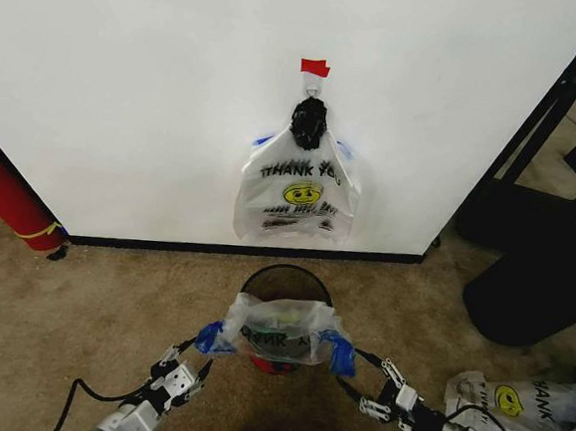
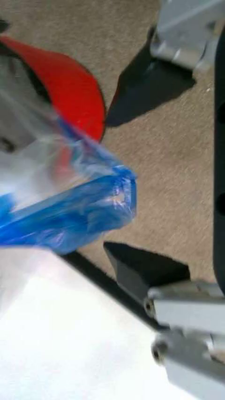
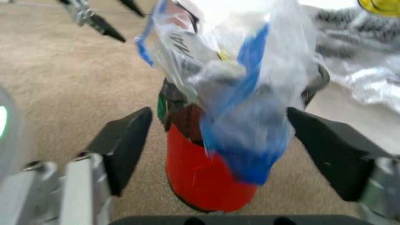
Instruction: Pick up the garbage bag from the wall and place it over the trash bin.
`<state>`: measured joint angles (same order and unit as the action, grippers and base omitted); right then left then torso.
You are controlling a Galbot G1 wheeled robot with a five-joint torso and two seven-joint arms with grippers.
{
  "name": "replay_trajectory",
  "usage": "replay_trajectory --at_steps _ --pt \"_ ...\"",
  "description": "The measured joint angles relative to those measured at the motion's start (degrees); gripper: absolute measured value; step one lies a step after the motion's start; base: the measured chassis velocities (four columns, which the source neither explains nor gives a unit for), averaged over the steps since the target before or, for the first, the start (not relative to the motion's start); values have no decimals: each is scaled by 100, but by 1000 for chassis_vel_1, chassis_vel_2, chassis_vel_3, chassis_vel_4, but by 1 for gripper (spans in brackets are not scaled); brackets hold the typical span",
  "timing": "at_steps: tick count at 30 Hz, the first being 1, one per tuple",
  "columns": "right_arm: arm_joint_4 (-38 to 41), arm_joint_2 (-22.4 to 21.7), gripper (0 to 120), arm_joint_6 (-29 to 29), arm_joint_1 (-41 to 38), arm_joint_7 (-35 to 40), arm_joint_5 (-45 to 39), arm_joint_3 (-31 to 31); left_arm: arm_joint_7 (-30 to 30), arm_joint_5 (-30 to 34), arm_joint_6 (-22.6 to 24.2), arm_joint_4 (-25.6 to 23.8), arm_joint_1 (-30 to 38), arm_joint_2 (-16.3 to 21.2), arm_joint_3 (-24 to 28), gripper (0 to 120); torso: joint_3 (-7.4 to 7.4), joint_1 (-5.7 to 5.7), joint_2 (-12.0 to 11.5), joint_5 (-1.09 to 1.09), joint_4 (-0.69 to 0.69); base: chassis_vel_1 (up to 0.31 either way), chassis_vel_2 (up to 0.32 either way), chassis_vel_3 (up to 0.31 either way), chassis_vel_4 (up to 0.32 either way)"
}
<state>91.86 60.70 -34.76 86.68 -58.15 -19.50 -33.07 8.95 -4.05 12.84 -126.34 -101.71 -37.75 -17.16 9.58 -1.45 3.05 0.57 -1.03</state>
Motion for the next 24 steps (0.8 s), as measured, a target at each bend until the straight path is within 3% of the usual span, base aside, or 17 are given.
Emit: replay_trajectory --at_steps 4,6,8,10,12,13,15,18,20,21,24 --pt "208 -69 98 80 4 -585 -607 -268 205 -120 1 -360 -137 -6 -196 96 0 0 0 1 0 0 0 0 0" --pt "273 -79 99 113 10 -662 -814 -296 134 -149 6 -452 -163 7 -287 98 0 0 0 2 0 0 0 0 0" --pt "470 -97 100 177 27 -679 -1477 -261 -302 -227 -51 -678 -194 53 -620 100 0 0 0 0 0 0 0 0 0" --pt "810 -70 100 144 57 -42 -2103 -67 -510 32 -322 -795 37 112 -716 100 1 0 0 -1 1 0 0 0 0" --pt "1260 50 100 30 13 1269 -2347 171 -567 727 -517 -807 560 166 -599 100 0 0 0 1 -1 0 0 0 0" --pt "1260 50 100 30 13 1269 -2347 171 -567 727 -517 -807 560 166 -599 100 0 0 0 1 -1 0 0 0 0" --pt "1582 181 100 12 -187 2493 -2267 410 -633 1428 -618 -686 1171 183 -432 100 0 0 0 1 -1 0 0 0 0" --pt "1861 564 100 80 -478 3769 -1711 519 -1306 2592 -667 40 2560 232 174 100 1 0 0 3 2 0 0 0 0" --pt "1882 822 100 70 -541 3920 -1338 471 -1849 2986 -675 593 3581 146 865 100 2 -1 -1 2 1 0 0 0 0" --pt "1882 822 100 70 -541 3920 -1338 471 -1849 2986 -675 593 3581 146 865 100 2 -1 -1 2 1 0 0 0 0" --pt "1863 1185 100 -26 -516 3822 -965 342 -2345 3377 -650 1316 5003 -145 1809 100 2 -1 0 2 -4 0 0 0 0"
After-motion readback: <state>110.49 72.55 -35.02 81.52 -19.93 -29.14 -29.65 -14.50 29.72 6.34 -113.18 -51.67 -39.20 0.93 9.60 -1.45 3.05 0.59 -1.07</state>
